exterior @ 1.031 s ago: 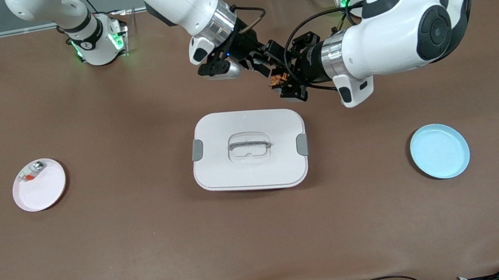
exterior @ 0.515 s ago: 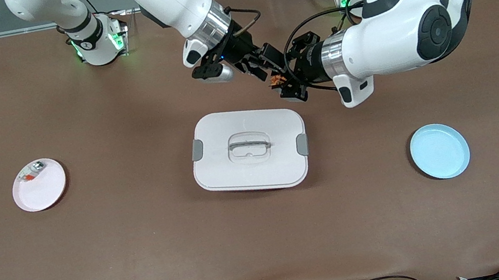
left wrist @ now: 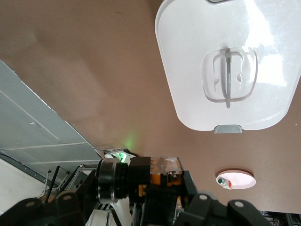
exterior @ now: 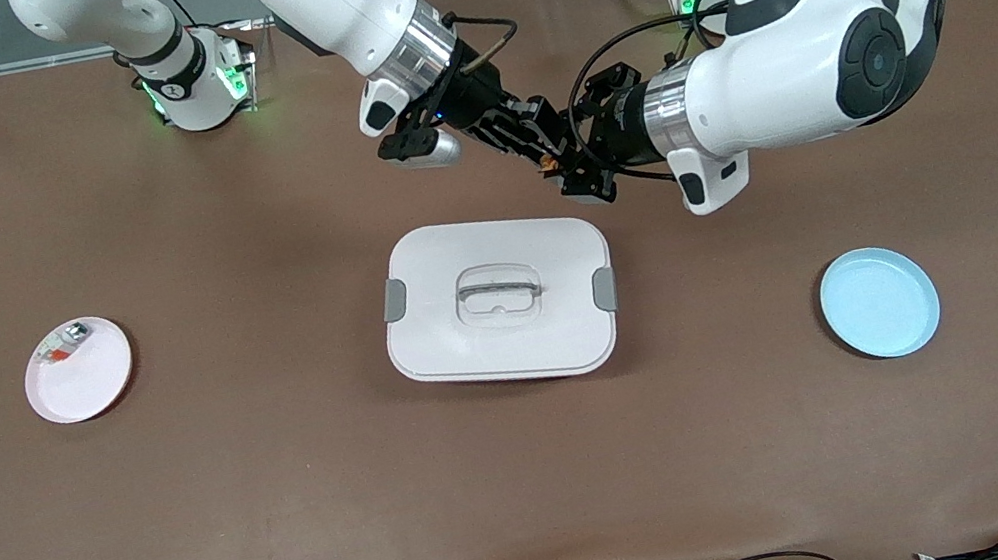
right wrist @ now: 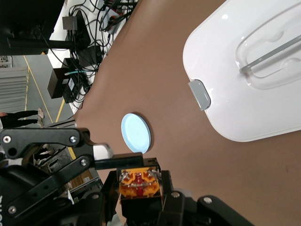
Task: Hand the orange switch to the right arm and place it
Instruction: 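Grasp the switch with the right gripper beside the left gripper, then open the left gripper and withdraw it while the right gripper holds the switch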
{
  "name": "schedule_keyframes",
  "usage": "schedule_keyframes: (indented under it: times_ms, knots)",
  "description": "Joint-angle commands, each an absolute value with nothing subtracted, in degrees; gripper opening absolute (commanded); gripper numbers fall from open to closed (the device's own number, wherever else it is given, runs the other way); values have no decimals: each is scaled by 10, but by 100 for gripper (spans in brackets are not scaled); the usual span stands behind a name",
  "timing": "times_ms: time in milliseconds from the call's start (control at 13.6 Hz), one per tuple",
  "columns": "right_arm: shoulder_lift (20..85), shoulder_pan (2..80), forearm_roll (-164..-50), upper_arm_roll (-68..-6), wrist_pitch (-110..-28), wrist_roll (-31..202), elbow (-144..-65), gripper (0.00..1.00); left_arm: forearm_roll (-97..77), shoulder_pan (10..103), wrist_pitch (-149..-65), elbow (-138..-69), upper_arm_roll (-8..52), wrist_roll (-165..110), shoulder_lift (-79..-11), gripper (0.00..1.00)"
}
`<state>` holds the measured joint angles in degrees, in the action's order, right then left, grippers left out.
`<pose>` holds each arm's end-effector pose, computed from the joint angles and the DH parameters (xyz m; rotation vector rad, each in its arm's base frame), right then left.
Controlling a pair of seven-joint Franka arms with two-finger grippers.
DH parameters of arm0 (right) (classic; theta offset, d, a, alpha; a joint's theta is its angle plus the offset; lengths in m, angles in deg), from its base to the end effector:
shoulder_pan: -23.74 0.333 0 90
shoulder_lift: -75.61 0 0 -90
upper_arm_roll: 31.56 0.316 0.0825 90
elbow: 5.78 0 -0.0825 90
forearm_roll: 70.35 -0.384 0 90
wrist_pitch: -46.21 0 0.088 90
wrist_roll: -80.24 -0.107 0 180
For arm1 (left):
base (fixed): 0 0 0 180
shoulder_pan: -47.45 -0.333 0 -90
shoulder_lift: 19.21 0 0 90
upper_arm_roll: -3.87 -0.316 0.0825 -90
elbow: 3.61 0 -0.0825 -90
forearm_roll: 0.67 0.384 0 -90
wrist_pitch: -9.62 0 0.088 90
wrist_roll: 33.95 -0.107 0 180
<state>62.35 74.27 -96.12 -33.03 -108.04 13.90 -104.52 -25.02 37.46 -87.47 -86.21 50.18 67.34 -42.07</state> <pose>0.4522 0.5021 0.5314 -2.2359 0.7294 -0.1340 0.5460 -0.3452 0.5375 2.2455 1.5896 -0.9578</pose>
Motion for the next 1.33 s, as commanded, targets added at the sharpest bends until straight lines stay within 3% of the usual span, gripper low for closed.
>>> schedule_keyframes:
  times_ms: [0, 74, 221, 294, 442, 810, 1031, 1252]
  knots:
    - [617, 744, -970, -326, -1079, 141, -1026, 8, -249, 380, -874, -852, 503, 681, -424, 0]
    - [617, 744, -969, -326, -1079, 142, -1026, 0, -250, 380, -874, -852, 503, 681, -423, 0]
    - [616, 744, -970, -326, -1078, 142, -1026, 0, -253, 375, -874, -852, 503, 683, -423, 0]
    - [616, 743, -970, -326, -1078, 142, -1026, 0, -254, 373, -874, -852, 503, 683, -424, 14]
    - [616, 742, -970, -325, -1077, 142, -1026, 0, -251, 372, -874, -852, 503, 681, -421, 100]
    - [616, 740, -972, -325, -1066, 142, -1026, 0, -233, 343, -863, -810, 502, 670, -418, 100]
    - [622, 738, -959, -326, -1012, 162, -1027, 0, -168, 313, -861, -807, 503, 595, -401, 100]
    - [640, 737, -954, -333, -904, 250, -1029, 0, -80, 277, -861, -807, 503, 474, -392, 100]
